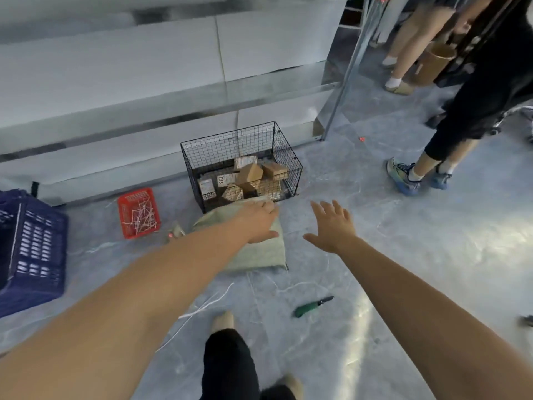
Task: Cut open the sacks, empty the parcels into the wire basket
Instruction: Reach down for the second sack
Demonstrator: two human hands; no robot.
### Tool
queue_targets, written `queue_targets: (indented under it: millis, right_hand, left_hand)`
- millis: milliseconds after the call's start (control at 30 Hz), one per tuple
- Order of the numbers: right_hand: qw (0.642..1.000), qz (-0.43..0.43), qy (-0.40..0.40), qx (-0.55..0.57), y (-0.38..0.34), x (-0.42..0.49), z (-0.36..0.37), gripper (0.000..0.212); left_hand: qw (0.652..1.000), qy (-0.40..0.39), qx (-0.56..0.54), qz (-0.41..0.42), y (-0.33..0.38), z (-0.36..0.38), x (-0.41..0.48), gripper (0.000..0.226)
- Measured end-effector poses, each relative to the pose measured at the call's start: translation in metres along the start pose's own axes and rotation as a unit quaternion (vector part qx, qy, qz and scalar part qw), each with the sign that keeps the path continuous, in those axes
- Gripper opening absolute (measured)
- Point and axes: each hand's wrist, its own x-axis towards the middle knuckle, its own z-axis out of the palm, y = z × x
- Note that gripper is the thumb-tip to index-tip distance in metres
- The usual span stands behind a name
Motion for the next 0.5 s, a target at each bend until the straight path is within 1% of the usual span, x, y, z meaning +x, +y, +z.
queue_targets:
  millis: [100, 200, 333, 500]
  right_hand:
    - [0.999, 0.034, -0.016, 0.023, 0.008, -0.005, 0.053, 0.082]
    - [0.994, 0.086, -0.031, 0.055, 0.019, 0.0, 0.127, 0.082]
    - [0.981, 0.158, -0.057, 0.093, 0.038, 0.018, 0.244, 0.082]
    - [0.965, 0.218, -0.106, 0.105, 0.056, 0.055, 0.418, 0.08]
  left_hand:
    - [1.0, -0.009, 0.012, 0.028, 0.013, 0.031, 0.019, 0.069]
    - [0.996, -0.041, 0.022, 0.073, 0.034, 0.087, 0.048, 0.071]
    - [0.987, -0.042, 0.051, 0.144, 0.059, 0.189, 0.101, 0.071]
    - [0.977, -0.051, 0.113, 0.174, 0.076, 0.332, 0.178, 0.071]
